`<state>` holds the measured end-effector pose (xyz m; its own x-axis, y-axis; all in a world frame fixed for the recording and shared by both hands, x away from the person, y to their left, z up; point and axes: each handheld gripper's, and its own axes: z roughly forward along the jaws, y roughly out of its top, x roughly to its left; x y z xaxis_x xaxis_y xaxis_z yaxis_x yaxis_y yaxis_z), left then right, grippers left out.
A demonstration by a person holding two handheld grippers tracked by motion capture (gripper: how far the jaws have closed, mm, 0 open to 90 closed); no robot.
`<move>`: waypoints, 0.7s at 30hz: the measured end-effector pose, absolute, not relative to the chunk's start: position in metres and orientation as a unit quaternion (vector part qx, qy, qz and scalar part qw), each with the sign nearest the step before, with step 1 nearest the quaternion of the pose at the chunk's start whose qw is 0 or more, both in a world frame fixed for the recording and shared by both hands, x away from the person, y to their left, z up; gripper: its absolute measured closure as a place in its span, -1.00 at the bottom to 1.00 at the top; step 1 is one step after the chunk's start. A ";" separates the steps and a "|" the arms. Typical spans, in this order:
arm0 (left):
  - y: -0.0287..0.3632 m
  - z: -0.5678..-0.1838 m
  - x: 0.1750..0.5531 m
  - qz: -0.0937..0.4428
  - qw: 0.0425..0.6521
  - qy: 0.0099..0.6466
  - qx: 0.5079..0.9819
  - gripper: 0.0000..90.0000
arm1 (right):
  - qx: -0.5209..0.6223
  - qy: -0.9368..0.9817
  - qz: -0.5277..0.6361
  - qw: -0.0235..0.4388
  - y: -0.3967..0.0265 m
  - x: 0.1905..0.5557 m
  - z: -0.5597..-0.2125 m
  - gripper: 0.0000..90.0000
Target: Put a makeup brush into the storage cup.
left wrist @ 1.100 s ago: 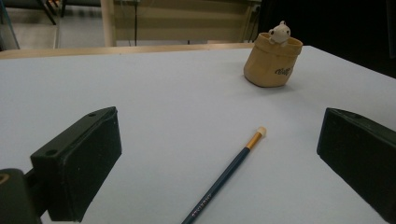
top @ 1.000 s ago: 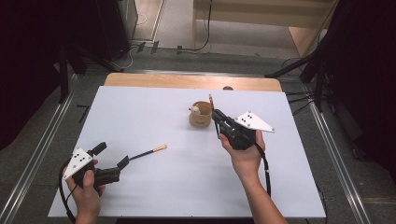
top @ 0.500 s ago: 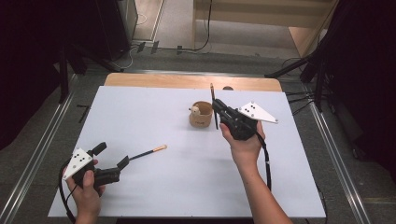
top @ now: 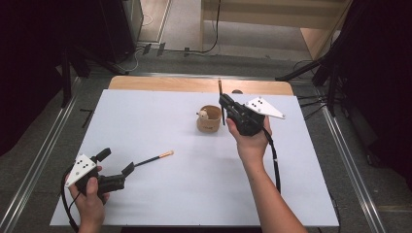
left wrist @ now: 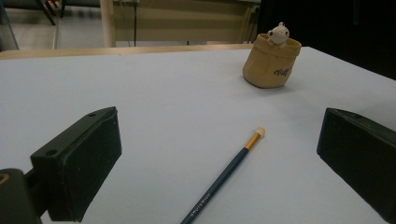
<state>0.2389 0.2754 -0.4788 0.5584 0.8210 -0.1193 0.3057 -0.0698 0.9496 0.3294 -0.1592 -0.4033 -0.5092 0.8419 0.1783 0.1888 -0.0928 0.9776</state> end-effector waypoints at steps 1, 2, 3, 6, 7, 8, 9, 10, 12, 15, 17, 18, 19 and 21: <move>0.276 -0.479 0.239 0.235 0.547 0.406 0.693 -0.99 | 0.417 0.618 0.610 0.267 -0.159 0.329 -0.403 0.88; 0.276 -0.479 0.239 0.235 0.548 0.406 0.693 -0.99 | 0.414 0.620 0.609 0.269 -0.158 0.333 -0.404 0.88; 0.276 -0.479 0.239 0.235 0.548 0.406 0.693 -0.99 | 0.414 0.627 0.601 0.272 -0.157 0.335 -0.404 0.88; 0.275 -0.479 0.239 0.234 0.548 0.406 0.693 -0.99 | 0.411 0.628 0.601 0.274 -0.156 0.340 -0.406 0.88; 0.275 -0.479 0.238 0.234 0.548 0.404 0.694 -0.99 | 0.413 0.627 0.602 0.272 -0.156 0.341 -0.407 0.88; 0.275 -0.479 0.238 0.233 0.548 0.404 0.694 -0.99 | 0.413 0.625 0.603 0.273 -0.156 0.343 -0.407 0.88; 0.275 -0.479 0.238 0.233 0.548 0.404 0.695 -0.99 | 0.414 0.623 0.605 0.273 -0.156 0.345 -0.408 0.88; 0.275 -0.479 0.238 0.233 0.548 0.404 0.695 -0.99 | 0.414 0.623 0.605 0.273 -0.156 0.345 -0.408 0.88; 0.274 -0.479 0.238 0.233 0.549 0.404 0.694 -0.99 | 0.415 0.619 0.608 0.272 -0.156 0.351 -0.409 0.88; 0.274 -0.479 0.238 0.232 0.549 0.404 0.694 -0.99 | 0.418 0.614 0.612 0.271 -0.156 0.355 -0.409 0.88; 0.274 -0.479 0.238 0.233 0.548 0.404 0.694 -0.99 | 0.418 0.614 0.612 0.270 -0.156 0.357 -0.410 0.88; 0.274 -0.479 0.238 0.233 0.549 0.404 0.694 -0.99 | 0.418 0.613 0.613 0.271 -0.156 0.360 -0.410 0.88; 0.274 -0.479 0.238 0.232 0.548 0.404 0.694 -0.99 | 0.418 0.613 0.613 0.271 -0.156 0.360 -0.410 0.88; 0.274 -0.479 0.238 0.232 0.549 0.404 0.694 -0.99 | 0.414 0.613 0.616 0.270 -0.157 0.363 -0.411 0.88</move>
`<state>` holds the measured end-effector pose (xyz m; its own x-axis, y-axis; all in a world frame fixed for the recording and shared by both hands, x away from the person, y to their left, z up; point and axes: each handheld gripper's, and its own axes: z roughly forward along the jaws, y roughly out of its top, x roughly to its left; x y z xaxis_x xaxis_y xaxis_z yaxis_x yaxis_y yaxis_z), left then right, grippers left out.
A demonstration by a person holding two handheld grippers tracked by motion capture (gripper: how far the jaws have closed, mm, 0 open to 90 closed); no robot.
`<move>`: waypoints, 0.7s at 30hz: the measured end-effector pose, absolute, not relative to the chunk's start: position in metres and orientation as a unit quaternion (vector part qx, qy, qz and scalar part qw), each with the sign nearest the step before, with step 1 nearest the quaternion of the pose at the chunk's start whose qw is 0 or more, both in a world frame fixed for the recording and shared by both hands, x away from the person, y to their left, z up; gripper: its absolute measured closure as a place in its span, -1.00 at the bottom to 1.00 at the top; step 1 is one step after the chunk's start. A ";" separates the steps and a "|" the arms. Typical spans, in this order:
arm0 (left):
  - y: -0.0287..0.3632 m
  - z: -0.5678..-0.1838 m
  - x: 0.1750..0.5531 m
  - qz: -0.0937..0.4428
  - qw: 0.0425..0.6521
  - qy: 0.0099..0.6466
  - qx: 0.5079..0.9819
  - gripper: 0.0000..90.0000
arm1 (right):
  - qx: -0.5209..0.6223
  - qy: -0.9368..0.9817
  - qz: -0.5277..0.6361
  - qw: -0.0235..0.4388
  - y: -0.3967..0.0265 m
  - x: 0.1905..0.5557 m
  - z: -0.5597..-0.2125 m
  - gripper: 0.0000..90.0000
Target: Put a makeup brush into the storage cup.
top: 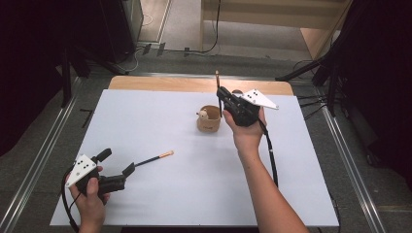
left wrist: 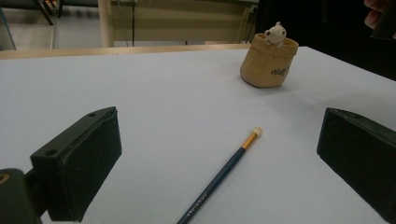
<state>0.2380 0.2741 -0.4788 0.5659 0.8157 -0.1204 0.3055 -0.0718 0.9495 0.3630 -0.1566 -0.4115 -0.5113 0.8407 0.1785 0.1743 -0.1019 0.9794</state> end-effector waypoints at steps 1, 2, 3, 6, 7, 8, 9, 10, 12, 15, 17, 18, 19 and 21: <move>0.274 -0.479 0.238 0.233 0.549 0.404 0.694 -0.99 | 0.412 0.613 0.618 0.268 -0.156 0.365 -0.413 0.88; 0.274 -0.479 0.238 0.232 0.549 0.404 0.694 -0.99 | 0.412 0.613 0.618 0.268 -0.156 0.365 -0.413 0.88; 0.274 -0.479 0.238 0.232 0.548 0.404 0.695 -0.99 | 0.411 0.614 0.620 0.266 -0.156 0.368 -0.414 0.88; 0.274 -0.479 0.238 0.232 0.548 0.404 0.695 -0.99 | 0.412 0.612 0.621 0.264 -0.156 0.372 -0.417 0.88; 0.274 -0.479 0.238 0.232 0.549 0.404 0.694 -0.99 | 0.414 0.611 0.622 0.261 -0.155 0.373 -0.418 0.88; 0.274 -0.479 0.238 0.232 0.548 0.404 0.695 -0.99 | 0.415 0.611 0.622 0.259 -0.155 0.375 -0.419 0.88; 0.274 -0.478 0.238 0.233 0.548 0.403 0.695 -0.99 | 0.415 0.614 0.619 0.260 -0.154 0.379 -0.422 0.88; 0.274 -0.478 0.238 0.233 0.549 0.403 0.694 -0.99 | 0.415 0.614 0.619 0.260 -0.154 0.379 -0.422 0.88; 0.274 -0.478 0.238 0.233 0.550 0.403 0.693 -0.99 | 0.415 0.617 0.617 0.260 -0.152 0.384 -0.426 0.88; 0.274 -0.478 0.237 0.232 0.551 0.403 0.693 -0.99 | 0.417 0.618 0.615 0.257 -0.151 0.388 -0.429 0.88; 0.274 -0.478 0.237 0.231 0.552 0.403 0.693 -0.99 | 0.418 0.619 0.613 0.257 -0.149 0.393 -0.434 0.88; 0.274 -0.478 0.237 0.231 0.552 0.403 0.693 -0.99 | 0.419 0.620 0.611 0.259 -0.149 0.394 -0.435 0.88; 0.274 -0.478 0.237 0.231 0.552 0.402 0.693 -0.99 | 0.419 0.620 0.611 0.259 -0.149 0.394 -0.435 0.88; 0.274 -0.478 0.237 0.231 0.551 0.402 0.694 -0.99 | 0.422 0.622 0.608 0.257 -0.147 0.396 -0.439 0.88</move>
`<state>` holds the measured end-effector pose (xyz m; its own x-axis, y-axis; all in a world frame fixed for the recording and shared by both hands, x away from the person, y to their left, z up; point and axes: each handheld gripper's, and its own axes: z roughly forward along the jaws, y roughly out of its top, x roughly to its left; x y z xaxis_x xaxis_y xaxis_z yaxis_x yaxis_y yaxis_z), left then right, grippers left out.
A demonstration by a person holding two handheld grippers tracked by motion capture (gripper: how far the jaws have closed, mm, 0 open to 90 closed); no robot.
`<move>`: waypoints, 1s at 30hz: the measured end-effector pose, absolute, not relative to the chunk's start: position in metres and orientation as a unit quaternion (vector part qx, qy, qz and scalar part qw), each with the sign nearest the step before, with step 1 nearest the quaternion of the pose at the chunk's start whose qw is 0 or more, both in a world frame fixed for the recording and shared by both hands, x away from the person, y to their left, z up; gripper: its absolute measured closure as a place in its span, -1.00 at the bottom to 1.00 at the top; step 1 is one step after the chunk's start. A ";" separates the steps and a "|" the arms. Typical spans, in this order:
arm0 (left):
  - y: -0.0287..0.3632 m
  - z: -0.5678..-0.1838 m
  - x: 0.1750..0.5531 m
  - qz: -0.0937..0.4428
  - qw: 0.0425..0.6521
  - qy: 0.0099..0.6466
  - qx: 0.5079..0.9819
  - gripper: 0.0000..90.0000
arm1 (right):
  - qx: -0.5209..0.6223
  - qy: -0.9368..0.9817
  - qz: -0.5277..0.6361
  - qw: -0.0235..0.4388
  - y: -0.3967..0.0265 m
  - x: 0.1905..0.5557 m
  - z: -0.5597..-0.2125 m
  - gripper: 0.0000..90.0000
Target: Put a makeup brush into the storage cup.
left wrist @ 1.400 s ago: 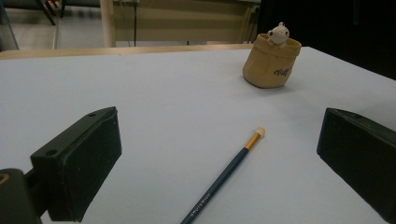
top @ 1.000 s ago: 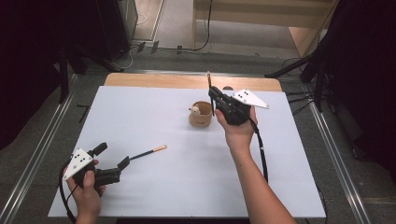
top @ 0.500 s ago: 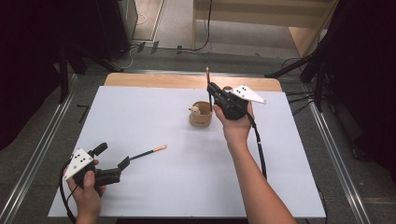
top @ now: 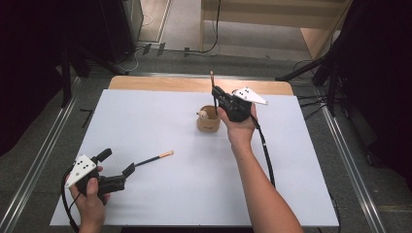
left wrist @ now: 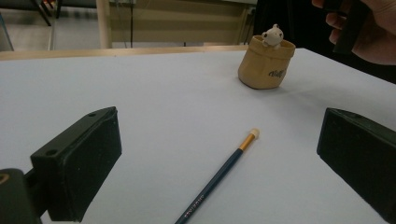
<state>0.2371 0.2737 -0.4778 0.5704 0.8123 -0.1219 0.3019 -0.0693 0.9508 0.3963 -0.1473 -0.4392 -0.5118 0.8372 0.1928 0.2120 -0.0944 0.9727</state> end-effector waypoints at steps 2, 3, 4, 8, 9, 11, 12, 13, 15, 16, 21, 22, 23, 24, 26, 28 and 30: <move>0.274 -0.478 0.237 0.231 0.552 0.401 0.694 -0.99 | 0.423 0.625 0.604 0.256 -0.145 0.399 -0.445 0.88; 0.274 -0.478 0.237 0.230 0.553 0.401 0.693 -0.99 | 0.426 0.627 0.602 0.253 -0.145 0.400 -0.446 0.88; 0.274 -0.478 0.237 0.230 0.553 0.402 0.693 -0.99 | 0.427 0.627 0.601 0.251 -0.145 0.401 -0.448 0.88; 0.274 -0.477 0.237 0.230 0.553 0.401 0.693 -0.99 | 0.433 0.632 0.592 0.250 -0.143 0.404 -0.454 0.88; 0.274 -0.477 0.237 0.230 0.553 0.401 0.694 -0.99 | 0.434 0.632 0.591 0.250 -0.143 0.405 -0.455 0.88; 0.274 -0.477 0.237 0.229 0.553 0.401 0.694 -0.99 | 0.435 0.634 0.589 0.248 -0.142 0.405 -0.457 0.88; 0.274 -0.477 0.237 0.229 0.553 0.401 0.694 -0.99 | 0.435 0.638 0.584 0.250 -0.141 0.407 -0.460 0.88; 0.274 -0.477 0.237 0.229 0.553 0.401 0.693 -0.99 | 0.435 0.638 0.584 0.250 -0.141 0.407 -0.460 0.88; 0.274 -0.478 0.237 0.229 0.553 0.401 0.693 -0.99 | 0.437 0.640 0.581 0.249 -0.141 0.408 -0.462 0.88; 0.273 -0.478 0.237 0.229 0.554 0.401 0.693 -0.99 | 0.438 0.642 0.579 0.248 -0.140 0.408 -0.464 0.88; 0.273 -0.478 0.237 0.229 0.553 0.401 0.693 -0.99 | 0.442 0.649 0.569 0.245 -0.139 0.410 -0.471 0.88; 0.274 -0.478 0.237 0.229 0.553 0.401 0.693 -0.99 | 0.442 0.650 0.568 0.244 -0.139 0.410 -0.472 0.88; 0.274 -0.478 0.237 0.229 0.553 0.401 0.693 -0.99 | 0.444 0.651 0.566 0.244 -0.138 0.410 -0.473 0.88; 0.274 -0.478 0.237 0.229 0.553 0.401 0.693 -0.99 | 0.444 0.653 0.563 0.245 -0.138 0.410 -0.474 0.88; 0.274 -0.478 0.238 0.229 0.554 0.401 0.693 -0.99 | 0.447 0.659 0.554 0.243 -0.137 0.409 -0.476 0.88; 0.274 -0.478 0.238 0.229 0.554 0.401 0.693 -0.99 | 0.446 0.661 0.552 0.246 -0.138 0.409 -0.477 0.88; 0.274 -0.478 0.238 0.229 0.554 0.401 0.693 -0.99 | 0.448 0.662 0.549 0.244 -0.138 0.408 -0.479 0.88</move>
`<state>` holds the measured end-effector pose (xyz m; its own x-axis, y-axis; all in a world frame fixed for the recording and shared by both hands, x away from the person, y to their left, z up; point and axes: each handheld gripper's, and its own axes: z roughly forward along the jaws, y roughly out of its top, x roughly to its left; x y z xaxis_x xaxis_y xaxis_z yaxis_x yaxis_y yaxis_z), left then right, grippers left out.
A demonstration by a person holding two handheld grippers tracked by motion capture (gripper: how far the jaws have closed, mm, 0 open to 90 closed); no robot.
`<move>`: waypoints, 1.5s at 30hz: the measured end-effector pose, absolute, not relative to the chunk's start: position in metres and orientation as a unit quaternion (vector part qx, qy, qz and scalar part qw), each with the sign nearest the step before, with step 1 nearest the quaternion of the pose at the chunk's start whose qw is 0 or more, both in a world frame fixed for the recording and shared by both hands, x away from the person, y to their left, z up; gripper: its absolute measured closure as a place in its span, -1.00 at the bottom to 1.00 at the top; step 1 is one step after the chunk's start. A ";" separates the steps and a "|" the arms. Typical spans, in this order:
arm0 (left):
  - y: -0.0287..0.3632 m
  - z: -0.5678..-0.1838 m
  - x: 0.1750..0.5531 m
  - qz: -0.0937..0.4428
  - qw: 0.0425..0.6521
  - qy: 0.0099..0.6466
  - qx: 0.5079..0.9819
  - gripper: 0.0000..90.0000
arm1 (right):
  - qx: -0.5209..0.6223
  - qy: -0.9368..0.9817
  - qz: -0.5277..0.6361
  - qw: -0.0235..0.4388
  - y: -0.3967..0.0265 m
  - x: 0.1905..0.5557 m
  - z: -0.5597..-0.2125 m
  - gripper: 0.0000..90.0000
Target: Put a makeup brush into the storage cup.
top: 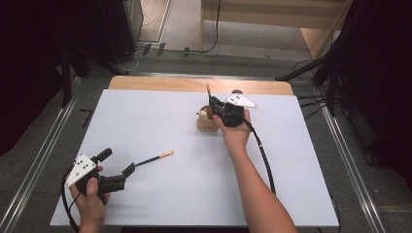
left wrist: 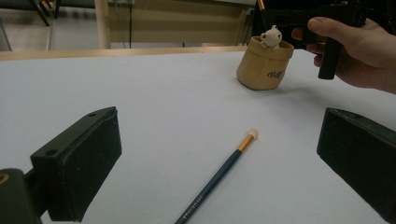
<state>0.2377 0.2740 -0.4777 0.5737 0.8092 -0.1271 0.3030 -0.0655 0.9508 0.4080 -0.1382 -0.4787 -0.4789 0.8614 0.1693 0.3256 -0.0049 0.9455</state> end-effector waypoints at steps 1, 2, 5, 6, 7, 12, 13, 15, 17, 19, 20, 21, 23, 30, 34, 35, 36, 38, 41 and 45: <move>0.274 -0.478 0.238 0.229 0.553 0.401 0.693 -0.99 | 0.451 0.664 0.545 0.243 -0.139 0.407 -0.480 0.88; 0.274 -0.478 0.238 0.229 0.553 0.402 0.693 -0.99 | 0.455 0.663 0.542 0.243 -0.141 0.407 -0.482 0.88; 0.273 -0.478 0.238 0.228 0.554 0.401 0.693 -0.99 | 0.460 0.660 0.543 0.243 -0.143 0.406 -0.483 0.88; 0.273 -0.478 0.238 0.228 0.553 0.401 0.694 -0.99 | 0.464 0.657 0.545 0.238 -0.145 0.405 -0.483 0.86; 0.273 -0.478 0.238 0.228 0.553 0.401 0.694 -0.99 | 0.469 0.654 0.547 0.231 -0.146 0.405 -0.482 0.84; 0.273 -0.478 0.238 0.228 0.553 0.401 0.693 -0.99 | 0.467 0.662 0.540 0.228 -0.150 0.401 -0.478 0.65; 0.273 -0.478 0.238 0.228 0.553 0.401 0.694 -0.99 | 0.468 0.663 0.538 0.228 -0.151 0.399 -0.477 0.63; 0.273 -0.478 0.238 0.228 0.552 0.401 0.695 -0.99 | 0.467 0.661 0.540 0.231 -0.153 0.396 -0.476 0.56; 0.273 -0.478 0.238 0.228 0.551 0.400 0.695 -0.99 | 0.467 0.658 0.542 0.234 -0.155 0.392 -0.475 0.47; 0.273 -0.478 0.238 0.228 0.551 0.401 0.695 -0.99 | 0.467 0.657 0.542 0.238 -0.158 0.389 -0.475 0.32; 0.273 -0.478 0.238 0.228 0.551 0.401 0.695 -0.99 | 0.468 0.658 0.541 0.238 -0.159 0.386 -0.475 0.25; 0.273 -0.478 0.238 0.228 0.551 0.400 0.695 -0.99 | 0.471 0.659 0.537 0.236 -0.161 0.384 -0.474 0.20; 0.272 -0.478 0.238 0.228 0.551 0.400 0.696 -0.99 | 0.472 0.650 0.547 0.235 -0.165 0.379 -0.474 0.10; 0.270 -0.479 0.238 0.226 0.551 0.399 0.697 -0.99 | 0.465 0.654 0.549 0.234 -0.178 0.359 -0.473 -0.13; 0.270 -0.479 0.238 0.227 0.550 0.398 0.698 -0.99 | 0.459 0.660 0.549 0.231 -0.184 0.349 -0.473 -0.21; 0.270 -0.479 0.238 0.227 0.550 0.398 0.698 -0.99 | 0.459 0.660 0.548 0.230 -0.186 0.346 -0.473 -0.25; 0.270 -0.479 0.238 0.227 0.549 0.397 0.700 -0.99 | 0.458 0.659 0.550 0.229 -0.187 0.344 -0.473 -0.31; 0.270 -0.480 0.238 0.227 0.550 0.397 0.699 -0.99 | 0.458 0.667 0.544 0.224 -0.189 0.339 -0.472 -0.46; 0.270 -0.479 0.238 0.227 0.548 0.396 0.701 -0.99 | 0.456 0.666 0.549 0.218 -0.195 0.334 -0.474 -0.55; 0.269 -0.479 0.238 0.227 0.548 0.396 0.701 -0.99 | 0.455 0.670 0.546 0.214 -0.202 0.325 -0.479 -0.70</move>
